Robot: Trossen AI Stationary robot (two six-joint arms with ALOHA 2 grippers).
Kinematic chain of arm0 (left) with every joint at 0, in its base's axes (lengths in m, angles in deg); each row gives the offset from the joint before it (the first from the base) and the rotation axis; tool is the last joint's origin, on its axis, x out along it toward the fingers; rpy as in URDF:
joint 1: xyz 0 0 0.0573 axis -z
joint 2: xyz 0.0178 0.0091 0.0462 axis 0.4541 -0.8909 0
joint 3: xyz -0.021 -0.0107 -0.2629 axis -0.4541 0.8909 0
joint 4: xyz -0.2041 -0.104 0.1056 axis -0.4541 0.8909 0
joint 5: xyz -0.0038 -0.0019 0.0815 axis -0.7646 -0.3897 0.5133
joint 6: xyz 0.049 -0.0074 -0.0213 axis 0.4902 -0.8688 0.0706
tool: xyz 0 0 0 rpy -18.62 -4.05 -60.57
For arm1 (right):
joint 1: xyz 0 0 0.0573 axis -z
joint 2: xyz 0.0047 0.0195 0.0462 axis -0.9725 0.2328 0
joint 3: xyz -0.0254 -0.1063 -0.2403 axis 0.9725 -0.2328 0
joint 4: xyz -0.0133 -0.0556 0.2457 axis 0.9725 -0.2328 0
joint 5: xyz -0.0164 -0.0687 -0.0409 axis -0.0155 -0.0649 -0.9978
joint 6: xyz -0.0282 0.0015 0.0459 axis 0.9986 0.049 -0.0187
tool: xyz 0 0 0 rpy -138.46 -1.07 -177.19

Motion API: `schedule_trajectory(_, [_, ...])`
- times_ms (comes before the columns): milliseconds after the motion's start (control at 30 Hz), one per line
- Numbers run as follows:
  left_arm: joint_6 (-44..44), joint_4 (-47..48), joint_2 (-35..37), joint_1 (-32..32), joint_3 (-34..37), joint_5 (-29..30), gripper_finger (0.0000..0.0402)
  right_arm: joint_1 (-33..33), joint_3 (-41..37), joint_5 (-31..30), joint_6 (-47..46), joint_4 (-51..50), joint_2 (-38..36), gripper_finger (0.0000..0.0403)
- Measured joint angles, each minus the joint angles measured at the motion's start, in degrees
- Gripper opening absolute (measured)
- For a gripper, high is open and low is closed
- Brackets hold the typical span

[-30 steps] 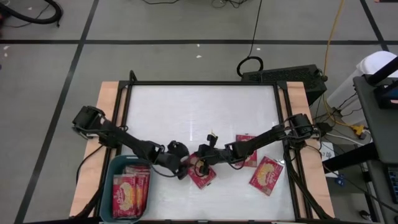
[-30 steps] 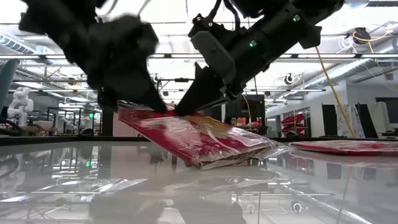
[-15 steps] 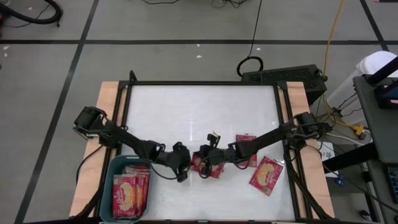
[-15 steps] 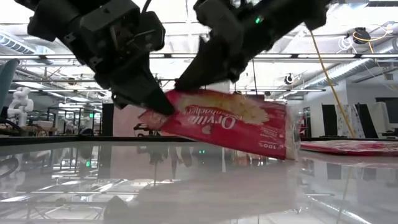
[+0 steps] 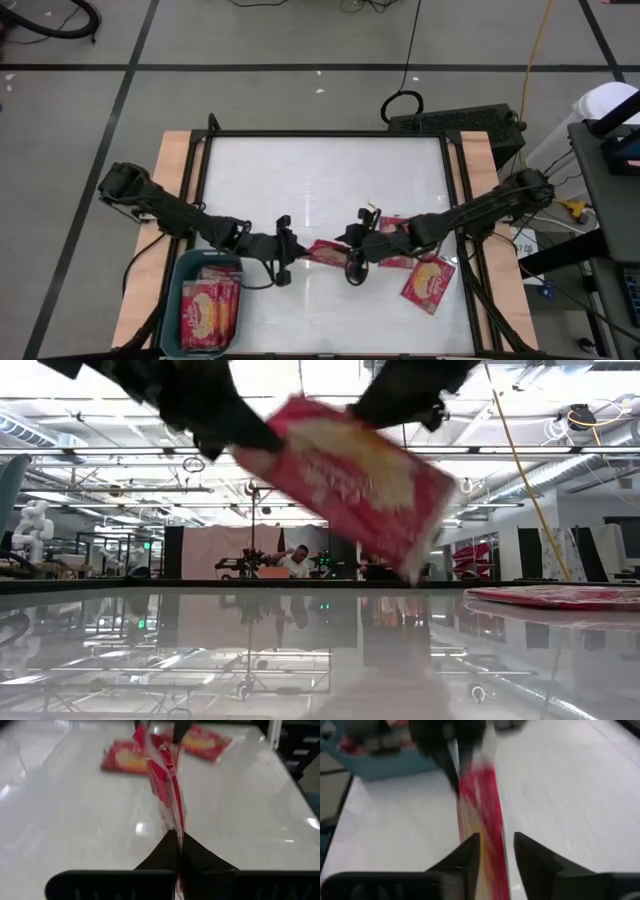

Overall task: Sort popcorn bags into baskets
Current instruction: Put the red popcorn bag into the blue bin

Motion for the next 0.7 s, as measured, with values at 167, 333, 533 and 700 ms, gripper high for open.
schedule_trajectory(167, [4.4,1.6,3.2,0.0,0.1,0.4,0.0002,-1.6,-0.1,0.0,-0.3,-6.8,-1.3,0.0172])
schedule_trajectory(333, [5.6,3.2,4.0,0.4,0.0,0.3,0.0003,-2.1,-3.8,0.3,0.0,-1.4,-0.7,0.0188])
schedule_trajectory(533, [5.6,2.7,4.0,0.4,0.0,0.3,0.0004,-2.2,-13.7,3.7,0.1,19.7,-0.6,0.0106])
schedule_trajectory(700, [4.5,1.7,4.0,0.4,0.0,0.2,0.0005,-2.2,-20.5,4.6,0.5,33.8,-0.6,0.0013])
